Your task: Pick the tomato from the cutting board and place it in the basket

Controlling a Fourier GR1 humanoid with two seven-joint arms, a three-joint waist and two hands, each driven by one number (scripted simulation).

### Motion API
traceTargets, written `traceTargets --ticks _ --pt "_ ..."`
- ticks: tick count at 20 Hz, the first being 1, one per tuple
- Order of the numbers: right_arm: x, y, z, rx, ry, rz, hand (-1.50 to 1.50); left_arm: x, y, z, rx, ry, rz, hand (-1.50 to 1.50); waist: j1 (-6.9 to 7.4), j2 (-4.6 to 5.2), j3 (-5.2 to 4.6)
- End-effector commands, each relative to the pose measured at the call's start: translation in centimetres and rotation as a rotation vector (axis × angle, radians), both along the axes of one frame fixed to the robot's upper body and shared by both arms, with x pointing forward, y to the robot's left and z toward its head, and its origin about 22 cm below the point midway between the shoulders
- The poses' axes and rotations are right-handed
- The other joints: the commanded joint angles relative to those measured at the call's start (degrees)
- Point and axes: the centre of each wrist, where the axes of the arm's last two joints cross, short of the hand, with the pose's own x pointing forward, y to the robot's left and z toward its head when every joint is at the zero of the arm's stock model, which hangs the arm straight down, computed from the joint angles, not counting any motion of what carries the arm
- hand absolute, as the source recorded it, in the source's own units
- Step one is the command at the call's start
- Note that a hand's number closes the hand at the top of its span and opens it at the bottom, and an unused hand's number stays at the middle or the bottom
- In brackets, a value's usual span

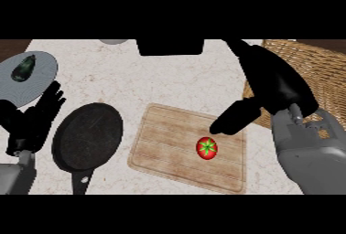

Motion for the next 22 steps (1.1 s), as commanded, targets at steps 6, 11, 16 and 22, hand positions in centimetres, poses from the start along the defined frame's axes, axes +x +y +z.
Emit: traceTargets --ticks 6,11,16,22 --pt "-7.9 -3.8 1.4 0.072 0.028 -0.097 -1.50 -0.2 -0.2 -0.5 -0.005 0.005 -0.010 0.00 0.52 0.36 0.08" --pt "-11.5 -5.7 -1.2 0.081 0.018 -0.087 -1.50 1.1 -1.5 1.0 -0.002 -0.006 -0.025 0.00 1.13 0.67 0.12" --pt "-10.8 -4.1 -6.7 0.096 -0.028 -0.105 -1.50 0.7 -1.4 0.7 -0.013 -0.012 -0.043 0.00 2.17 0.91 0.16" --pt "-8.5 -2.5 -12.6 0.093 -0.082 -0.117 -1.50 1.5 -0.4 -0.6 -0.005 -0.012 -0.053 0.00 2.20 1.07 0.13"
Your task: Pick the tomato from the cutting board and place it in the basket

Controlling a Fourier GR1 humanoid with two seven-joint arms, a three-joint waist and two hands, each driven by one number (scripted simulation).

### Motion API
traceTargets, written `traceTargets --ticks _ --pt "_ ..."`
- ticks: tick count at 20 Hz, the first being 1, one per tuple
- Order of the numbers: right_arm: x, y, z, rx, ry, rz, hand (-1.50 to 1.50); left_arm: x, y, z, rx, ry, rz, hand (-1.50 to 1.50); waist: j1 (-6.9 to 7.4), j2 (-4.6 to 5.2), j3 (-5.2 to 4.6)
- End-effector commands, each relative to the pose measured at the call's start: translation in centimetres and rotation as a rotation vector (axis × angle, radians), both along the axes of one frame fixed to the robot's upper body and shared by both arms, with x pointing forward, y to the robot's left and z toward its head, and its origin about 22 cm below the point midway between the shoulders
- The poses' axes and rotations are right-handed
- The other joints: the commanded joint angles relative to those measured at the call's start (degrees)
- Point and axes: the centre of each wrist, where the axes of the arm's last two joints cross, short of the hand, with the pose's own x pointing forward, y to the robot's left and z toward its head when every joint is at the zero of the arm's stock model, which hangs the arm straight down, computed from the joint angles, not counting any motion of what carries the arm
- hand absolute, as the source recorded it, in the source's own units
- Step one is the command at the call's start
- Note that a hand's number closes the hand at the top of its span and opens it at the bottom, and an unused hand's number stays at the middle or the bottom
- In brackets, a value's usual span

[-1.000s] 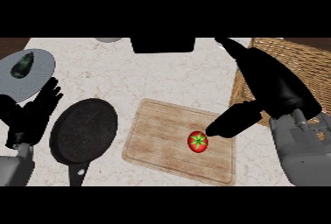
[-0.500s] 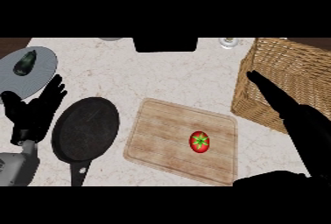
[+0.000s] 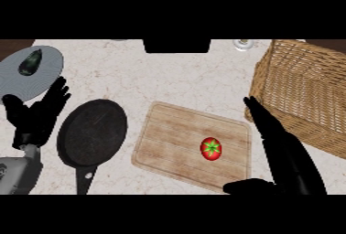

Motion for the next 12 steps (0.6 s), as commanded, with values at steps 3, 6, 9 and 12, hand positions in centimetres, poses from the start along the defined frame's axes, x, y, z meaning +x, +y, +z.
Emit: traceTargets --ticks 3,6,9,12 --pt "1.6 2.4 -4.4 0.101 -0.075 -0.066 -1.50 -0.5 0.6 -1.3 -0.008 0.017 -0.018 0.00 0.43 0.12 -0.01" --pt "2.2 0.6 -7.8 0.117 -0.081 -0.060 -1.50 0.1 -0.6 0.9 0.001 0.004 -0.008 0.00 0.42 0.05 0.02" --pt "4.3 3.0 -9.2 0.042 0.003 -0.054 -1.50 0.2 0.7 -1.0 -0.003 0.010 -0.001 0.00 0.47 0.15 -0.03" --pt "3.9 2.9 -10.1 0.028 0.084 -0.051 -1.50 0.2 -1.8 1.3 0.004 0.005 -0.010 0.00 0.44 0.01 -0.01"
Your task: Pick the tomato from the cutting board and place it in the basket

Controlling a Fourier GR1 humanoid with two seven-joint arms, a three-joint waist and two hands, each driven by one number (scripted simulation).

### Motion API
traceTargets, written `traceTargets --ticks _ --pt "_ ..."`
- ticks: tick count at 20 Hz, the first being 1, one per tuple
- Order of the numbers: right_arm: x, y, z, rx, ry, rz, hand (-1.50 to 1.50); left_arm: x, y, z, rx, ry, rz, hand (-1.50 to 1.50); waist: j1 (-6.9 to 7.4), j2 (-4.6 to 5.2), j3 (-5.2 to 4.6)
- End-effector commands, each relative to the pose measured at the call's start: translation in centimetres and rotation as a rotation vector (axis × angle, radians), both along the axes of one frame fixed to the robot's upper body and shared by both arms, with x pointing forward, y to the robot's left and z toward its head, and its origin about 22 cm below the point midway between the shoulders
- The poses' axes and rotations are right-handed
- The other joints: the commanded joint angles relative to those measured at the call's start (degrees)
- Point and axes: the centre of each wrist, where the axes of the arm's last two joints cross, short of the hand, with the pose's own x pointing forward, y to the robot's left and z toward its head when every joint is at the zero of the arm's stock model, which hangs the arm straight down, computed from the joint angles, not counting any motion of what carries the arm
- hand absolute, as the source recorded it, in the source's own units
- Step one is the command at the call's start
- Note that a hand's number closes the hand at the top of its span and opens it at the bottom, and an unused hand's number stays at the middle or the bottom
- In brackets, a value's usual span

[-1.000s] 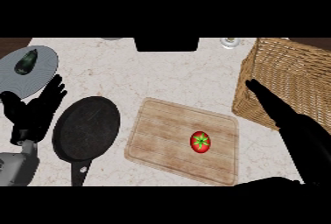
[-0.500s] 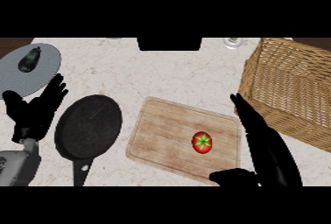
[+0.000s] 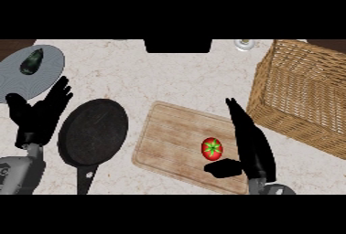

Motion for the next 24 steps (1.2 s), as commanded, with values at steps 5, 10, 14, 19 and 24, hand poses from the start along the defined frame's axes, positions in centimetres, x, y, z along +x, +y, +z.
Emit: traceTargets --ticks 5,10,14,19,24 --pt "1.0 1.5 -3.0 -0.064 0.110 0.010 -1.50 -0.3 1.5 1.9 0.008 0.003 -0.005 0.00 0.00 -0.06 -0.01" --pt "0.9 -2.4 -3.0 -0.050 0.088 0.018 -1.50 -0.7 0.9 -0.5 -0.016 -0.002 -0.002 0.00 -0.15 -0.05 -0.01" --pt "1.4 -2.2 -2.8 -0.015 0.083 0.026 -1.50 0.5 0.8 0.3 0.006 -0.007 0.019 0.00 -0.22 -0.04 -0.01" --pt "-2.4 -2.0 -2.8 0.028 0.078 0.082 -1.50 0.1 0.3 -0.9 -0.001 0.009 0.010 0.00 -0.36 -0.08 -0.01" --pt "0.7 -1.1 -5.1 -0.002 0.086 0.116 -1.50 0.7 -0.1 -0.3 0.007 0.007 -0.011 0.00 -0.19 0.00 -0.01"
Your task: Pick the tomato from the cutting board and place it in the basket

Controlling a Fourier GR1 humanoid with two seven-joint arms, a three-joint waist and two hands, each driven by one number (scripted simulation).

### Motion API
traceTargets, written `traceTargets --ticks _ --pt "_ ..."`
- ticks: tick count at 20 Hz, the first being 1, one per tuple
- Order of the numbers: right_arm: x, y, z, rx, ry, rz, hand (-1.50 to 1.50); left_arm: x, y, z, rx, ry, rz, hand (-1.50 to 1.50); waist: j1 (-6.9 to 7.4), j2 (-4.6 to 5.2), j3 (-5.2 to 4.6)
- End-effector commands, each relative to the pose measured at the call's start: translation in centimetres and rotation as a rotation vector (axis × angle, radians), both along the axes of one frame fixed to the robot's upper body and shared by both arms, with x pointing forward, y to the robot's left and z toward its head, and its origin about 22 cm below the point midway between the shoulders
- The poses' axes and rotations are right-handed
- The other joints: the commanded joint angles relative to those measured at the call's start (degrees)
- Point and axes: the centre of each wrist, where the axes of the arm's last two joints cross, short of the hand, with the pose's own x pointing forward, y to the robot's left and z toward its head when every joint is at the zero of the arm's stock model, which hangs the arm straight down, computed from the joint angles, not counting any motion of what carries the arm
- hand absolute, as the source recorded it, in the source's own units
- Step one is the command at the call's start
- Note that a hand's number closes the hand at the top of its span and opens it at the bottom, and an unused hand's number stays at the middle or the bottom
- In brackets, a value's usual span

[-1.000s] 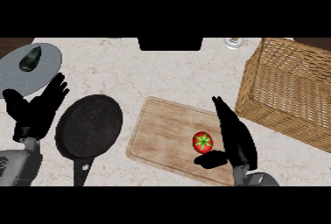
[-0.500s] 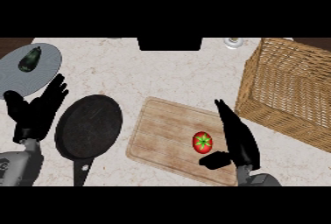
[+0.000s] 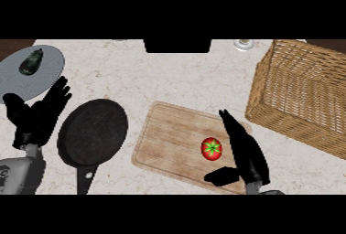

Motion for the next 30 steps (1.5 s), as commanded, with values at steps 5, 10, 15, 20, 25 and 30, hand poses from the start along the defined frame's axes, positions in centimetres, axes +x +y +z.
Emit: traceTargets --ticks 5,10,15,20,25,30 --pt "-0.8 0.4 -0.6 -0.065 0.016 -0.020 -1.50 -0.4 0.1 0.8 -0.006 -0.009 -0.006 0.00 -0.02 -0.02 0.00" --pt "-0.1 1.9 -3.7 -0.123 0.038 -0.020 -1.50 1.0 -0.4 -0.8 0.012 -0.009 0.004 0.00 -0.06 0.05 0.00" --pt "1.3 0.9 -3.4 -0.251 0.072 0.081 1.50 0.3 -0.2 -0.5 -0.002 -0.017 0.002 0.00 0.12 0.06 -0.01" --pt "2.0 3.4 -5.7 -0.218 0.056 0.050 1.50 1.3 -0.5 0.6 0.002 -0.003 0.009 0.00 0.06 0.06 0.00" --pt "-1.6 5.8 -5.3 -0.212 0.043 0.119 1.50 -0.4 -0.4 -0.4 0.010 -0.015 -0.006 0.00 0.13 -0.01 0.00" --pt "-9.1 8.5 -4.7 -0.209 0.063 0.193 1.50 -0.1 -0.3 -0.9 0.003 -0.009 0.004 0.00 -0.32 -0.11 -0.01"
